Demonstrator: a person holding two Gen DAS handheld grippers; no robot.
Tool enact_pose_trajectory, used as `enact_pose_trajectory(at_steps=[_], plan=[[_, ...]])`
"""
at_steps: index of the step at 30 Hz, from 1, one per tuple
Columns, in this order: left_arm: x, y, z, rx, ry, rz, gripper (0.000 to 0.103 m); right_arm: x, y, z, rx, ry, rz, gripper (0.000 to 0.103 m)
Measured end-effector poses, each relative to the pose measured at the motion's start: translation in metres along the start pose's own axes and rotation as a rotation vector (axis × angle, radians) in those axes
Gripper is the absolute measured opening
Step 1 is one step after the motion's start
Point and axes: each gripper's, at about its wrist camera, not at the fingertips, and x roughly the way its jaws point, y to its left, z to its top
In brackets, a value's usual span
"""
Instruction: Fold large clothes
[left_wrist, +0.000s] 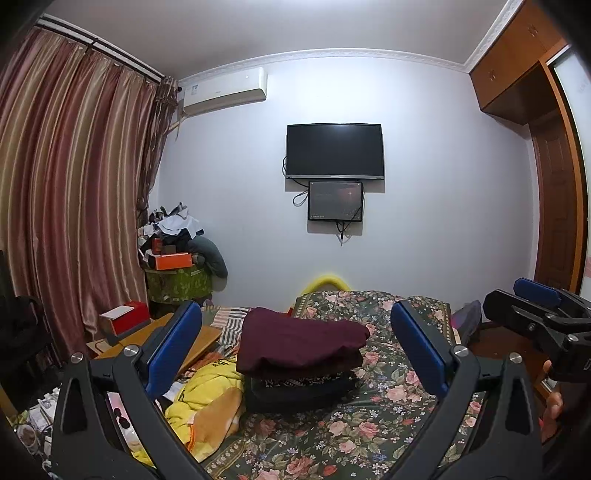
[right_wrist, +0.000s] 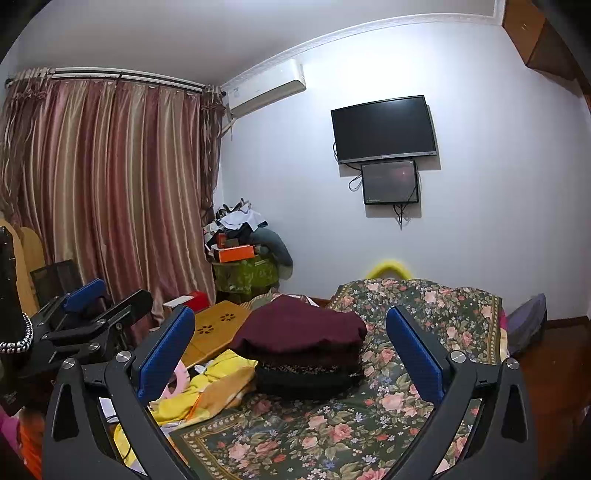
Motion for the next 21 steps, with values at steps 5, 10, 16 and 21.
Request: enact_pose_trajectory(at_steps=[5,10,16,21], plan=[[0.003,-0.001,-0.001,0.001,0.007,-0.001,0.103,0.001,-0.003,0.0,0.014,0.003,-0.002,0.103],[0.004,-0.002,-0.002,0.001,0.013,-0.009,0.103,0.002,-0.005,0.0,0.021,0.009,-0.005,0.103],[0.008,-0.003,-0.003,0.001,0.021,-0.027,0.103,0.002,-0.006,-0.001,0.022,0.011,-0.008,0.103],[0.012,-0.005,-0.002,0.002,0.035,-0.045,0.103,0.002,-0.007,0.001,0.027,0.013,-0.012,0.103]])
